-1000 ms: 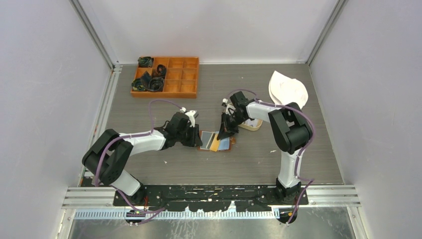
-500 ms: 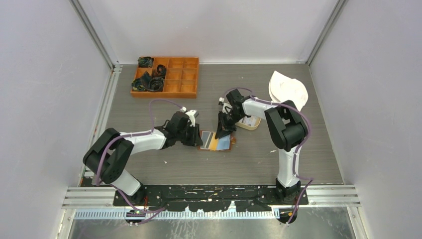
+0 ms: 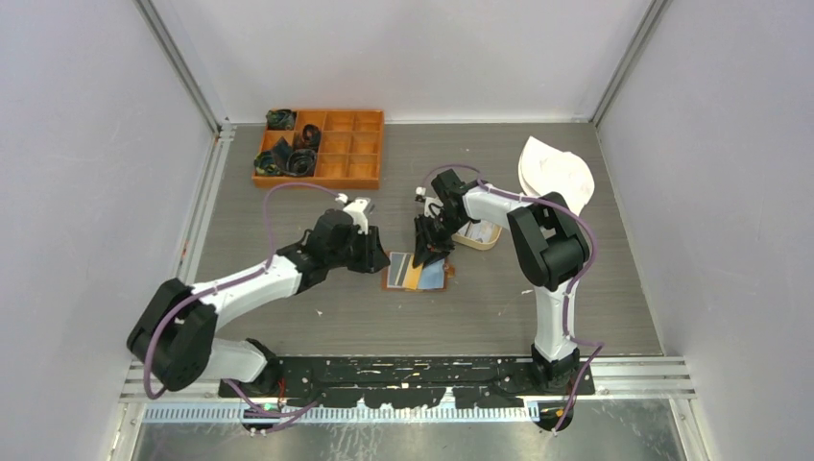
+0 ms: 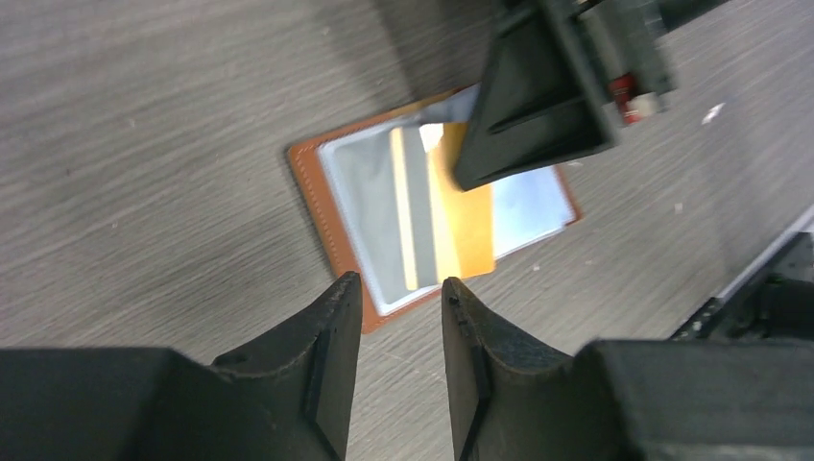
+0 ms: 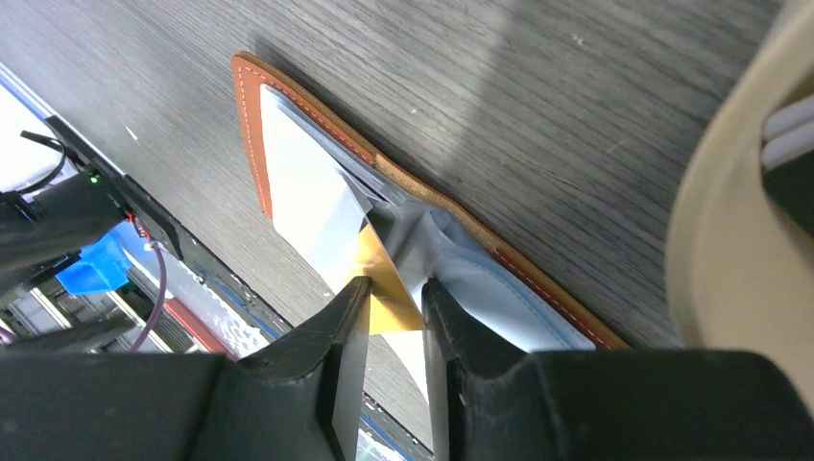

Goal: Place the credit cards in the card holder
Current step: Insert the credit card into the card holder.

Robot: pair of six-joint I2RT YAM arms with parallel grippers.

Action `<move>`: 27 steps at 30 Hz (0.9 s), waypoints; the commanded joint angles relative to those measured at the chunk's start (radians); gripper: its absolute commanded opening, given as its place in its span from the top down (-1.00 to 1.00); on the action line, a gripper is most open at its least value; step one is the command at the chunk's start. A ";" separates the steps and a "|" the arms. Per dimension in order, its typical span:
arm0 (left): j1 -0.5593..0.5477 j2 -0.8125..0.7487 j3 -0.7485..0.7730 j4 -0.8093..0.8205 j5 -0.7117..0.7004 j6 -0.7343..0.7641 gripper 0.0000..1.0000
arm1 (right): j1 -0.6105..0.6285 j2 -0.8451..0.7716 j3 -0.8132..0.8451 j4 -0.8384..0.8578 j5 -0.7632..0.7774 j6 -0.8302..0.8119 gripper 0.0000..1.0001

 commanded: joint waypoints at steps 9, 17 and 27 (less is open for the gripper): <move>-0.248 0.005 0.024 0.221 -0.089 -0.114 0.54 | 0.007 0.001 0.022 -0.025 0.026 -0.026 0.31; -0.320 0.228 0.116 0.244 -0.196 -0.098 0.71 | -0.001 -0.001 0.018 -0.022 0.029 -0.025 0.31; -0.324 0.334 0.158 0.307 -0.285 -0.043 0.65 | -0.001 0.003 0.018 -0.024 0.035 -0.026 0.30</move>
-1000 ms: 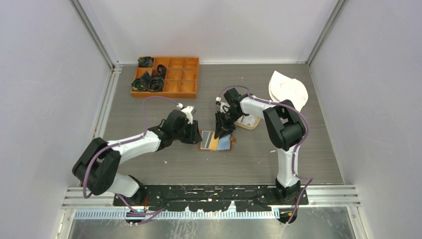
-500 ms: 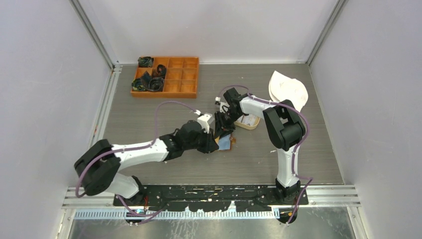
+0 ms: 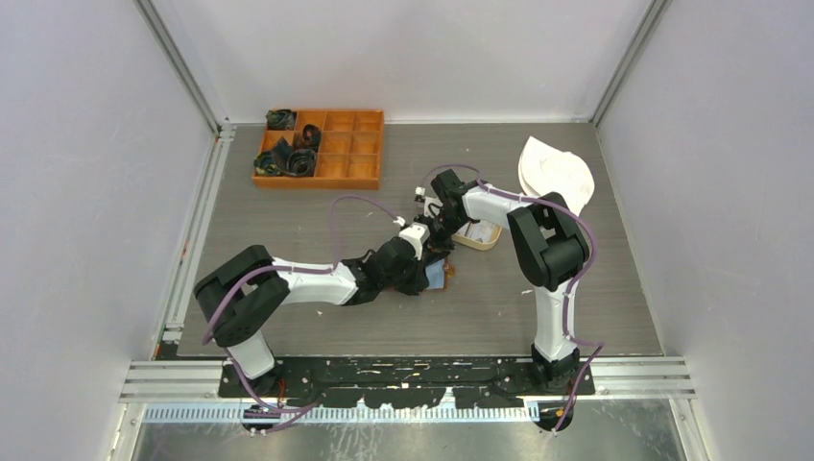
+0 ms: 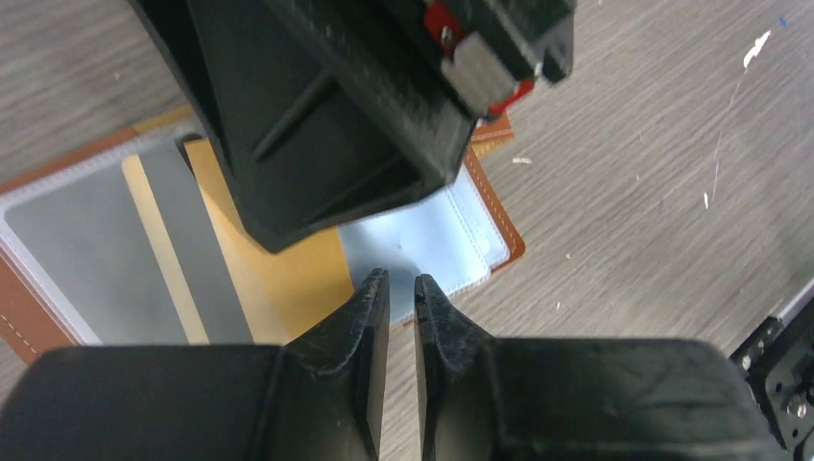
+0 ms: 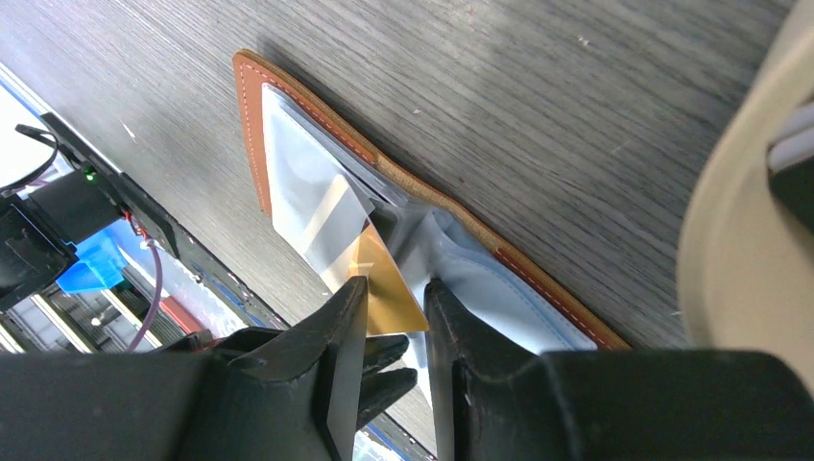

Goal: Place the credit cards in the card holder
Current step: Insert the credit card into the card holder.

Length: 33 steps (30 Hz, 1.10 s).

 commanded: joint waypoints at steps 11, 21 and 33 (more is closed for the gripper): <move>-0.003 0.020 -0.023 0.128 -0.282 0.018 0.59 | -0.003 -0.014 0.028 -0.034 0.045 -0.032 0.20; -0.002 -0.028 -0.051 0.167 -0.250 0.050 0.59 | -0.018 -0.093 0.039 -0.054 0.073 -0.078 0.14; -0.001 -0.313 -0.173 0.181 -0.137 0.135 0.52 | -0.023 -0.184 0.016 -0.031 0.030 -0.121 0.15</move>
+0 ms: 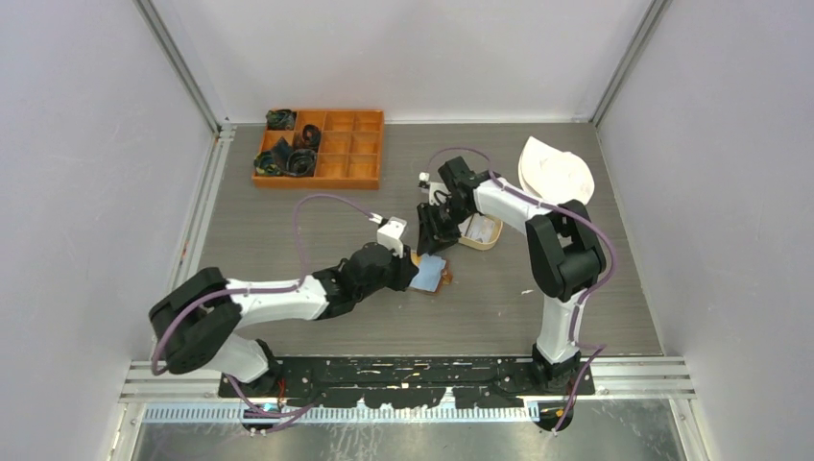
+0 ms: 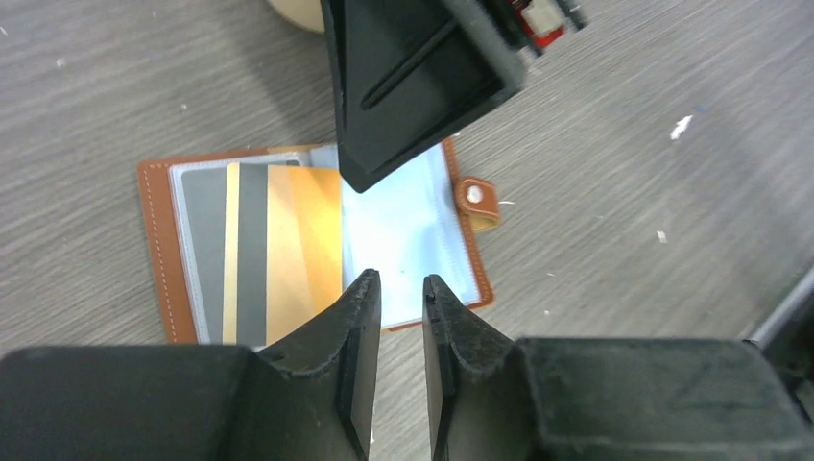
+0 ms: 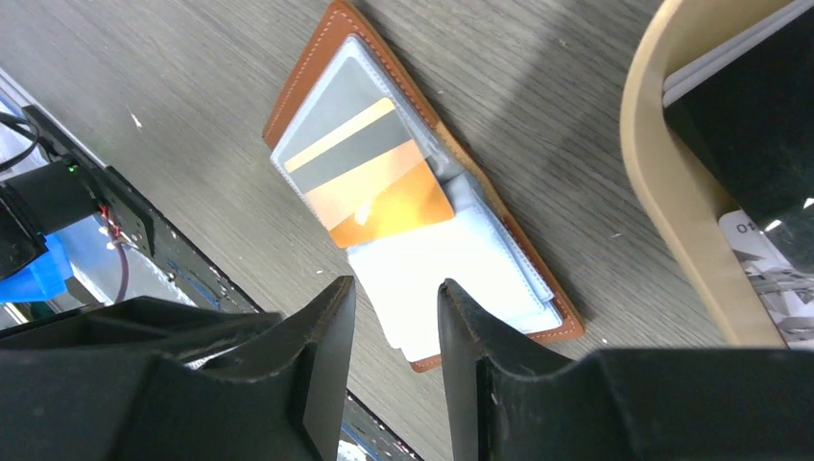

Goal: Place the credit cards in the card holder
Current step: Insert the credit card into the card holder.

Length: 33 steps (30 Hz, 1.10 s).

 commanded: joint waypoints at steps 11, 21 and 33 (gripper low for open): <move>0.040 -0.481 -0.195 -0.096 -0.016 0.121 -0.29 | -0.001 -0.316 -0.087 0.076 -0.076 -0.252 0.20; 0.114 -0.615 -0.265 -0.176 0.057 0.054 -0.40 | -0.001 -0.607 -0.221 0.285 0.069 -0.492 -0.06; 0.182 -0.573 -0.298 -0.163 0.123 -0.019 -0.56 | 0.001 -0.491 -0.365 0.440 -0.138 -0.695 -0.99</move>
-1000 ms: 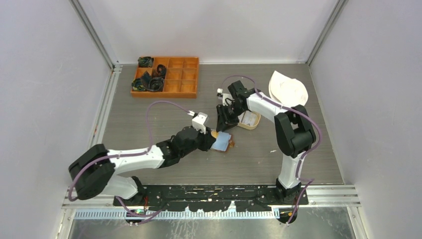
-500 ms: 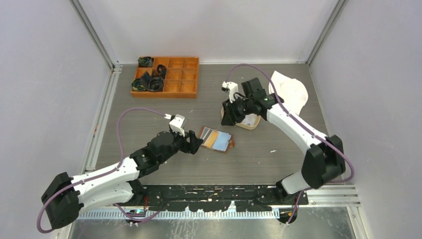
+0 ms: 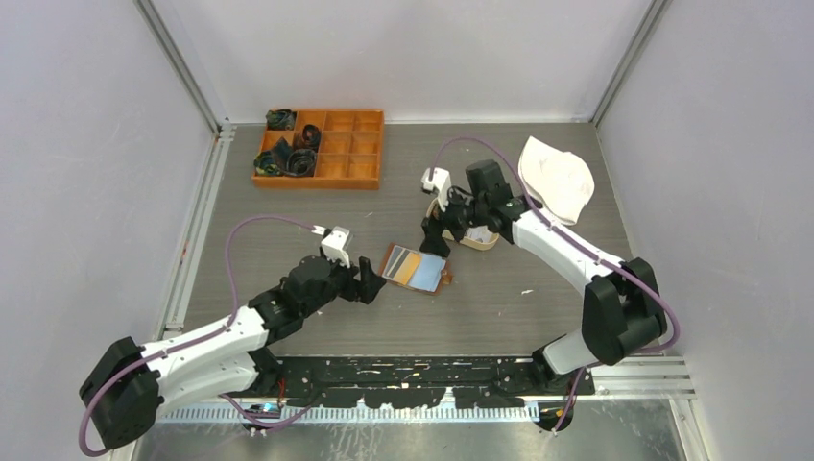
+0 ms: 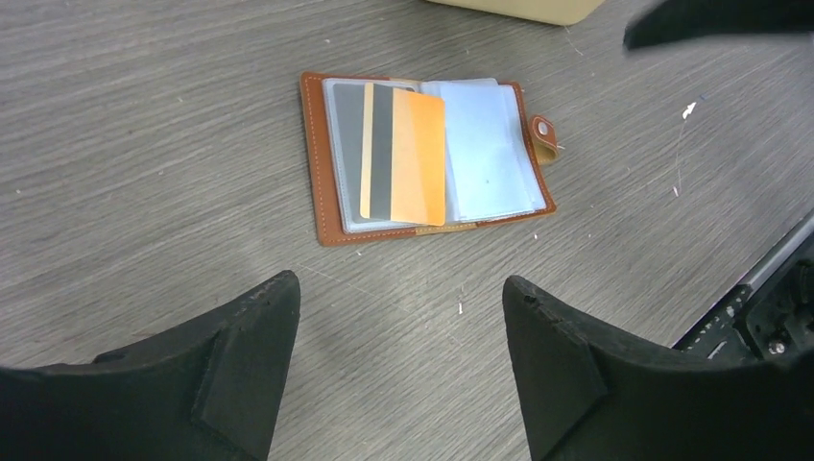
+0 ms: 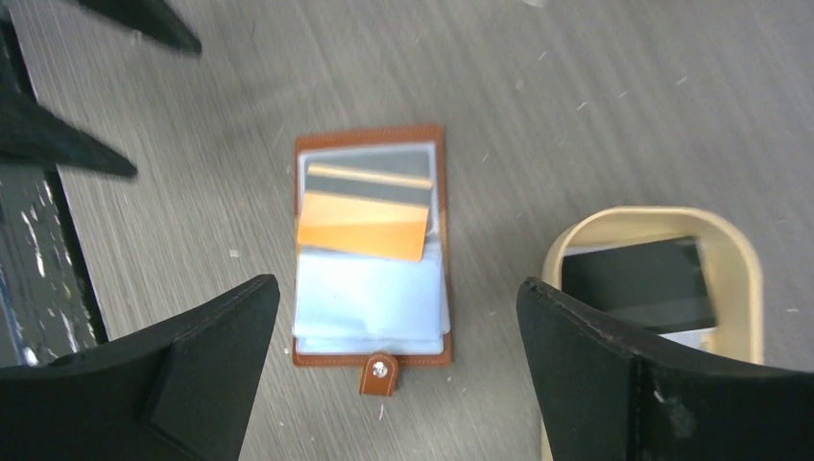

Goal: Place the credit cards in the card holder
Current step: Insert the credit card into the card holder.

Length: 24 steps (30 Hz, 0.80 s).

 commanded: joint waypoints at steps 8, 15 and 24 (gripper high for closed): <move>0.221 0.115 -0.070 0.223 0.302 -0.206 -0.55 | 0.006 -0.044 -0.226 0.035 -0.184 -0.548 -0.93; 0.265 0.250 -0.045 0.305 0.388 -0.268 -0.46 | 0.038 0.001 -0.201 0.033 -0.104 -0.563 -0.49; 0.303 0.377 0.021 0.275 0.391 -0.270 -0.23 | 0.130 0.087 -0.164 0.066 0.094 -0.537 0.33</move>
